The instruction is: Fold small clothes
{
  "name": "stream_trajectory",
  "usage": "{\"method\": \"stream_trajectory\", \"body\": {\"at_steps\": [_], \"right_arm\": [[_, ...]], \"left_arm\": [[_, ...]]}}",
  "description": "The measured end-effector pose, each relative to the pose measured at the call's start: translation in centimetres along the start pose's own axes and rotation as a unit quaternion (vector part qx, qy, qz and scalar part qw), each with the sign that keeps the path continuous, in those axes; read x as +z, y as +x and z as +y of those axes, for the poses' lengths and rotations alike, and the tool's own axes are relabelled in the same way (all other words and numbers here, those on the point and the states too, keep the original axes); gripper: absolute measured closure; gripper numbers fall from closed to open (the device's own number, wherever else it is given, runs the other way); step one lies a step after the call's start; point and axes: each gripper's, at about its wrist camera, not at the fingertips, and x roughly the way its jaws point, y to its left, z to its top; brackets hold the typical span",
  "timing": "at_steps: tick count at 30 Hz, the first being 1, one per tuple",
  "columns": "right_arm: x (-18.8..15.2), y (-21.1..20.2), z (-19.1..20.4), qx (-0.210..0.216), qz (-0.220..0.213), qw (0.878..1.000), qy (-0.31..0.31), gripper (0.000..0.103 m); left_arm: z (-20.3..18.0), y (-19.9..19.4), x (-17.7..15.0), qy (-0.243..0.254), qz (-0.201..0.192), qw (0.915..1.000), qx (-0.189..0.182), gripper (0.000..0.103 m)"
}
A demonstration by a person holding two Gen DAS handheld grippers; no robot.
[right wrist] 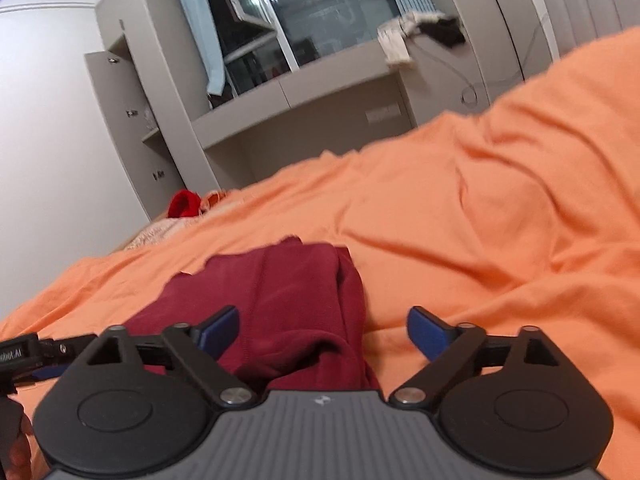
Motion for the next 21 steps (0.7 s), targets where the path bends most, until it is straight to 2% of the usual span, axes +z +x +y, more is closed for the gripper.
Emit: {"method": "stream_trajectory", "body": {"at_steps": [2, 5, 11, 14, 21], "right_arm": [[-0.2, -1.6, 0.7, 0.002, -0.019, 1.0, -0.018, 0.0], [-0.6, -4.1, 2.0, 0.006, -0.046, 0.997, -0.056, 0.0], [-2.2, -10.0, 4.8, -0.001, -0.117, 0.984, -0.133, 0.0], [-3.3, -12.8, 5.5, -0.001, -0.141, 0.98, -0.139, 0.0], [-7.1, -18.2, 6.2, -0.009, -0.153, 0.979, -0.137, 0.0]], "left_arm": [[-0.3, -1.2, -0.2, 0.004, -0.017, 0.9998, 0.001, 0.001], [-0.6, -3.4, -0.7, 0.016, -0.043, 0.9989, 0.002, 0.001], [-0.6, -8.8, -2.8, 0.027, -0.104, 0.9942, 0.006, 0.001], [-0.6, -11.4, -4.3, 0.029, -0.128, 0.9914, 0.007, 0.001], [-0.4, -16.7, -8.9, 0.049, -0.153, 0.9865, 0.028, 0.001]]}}
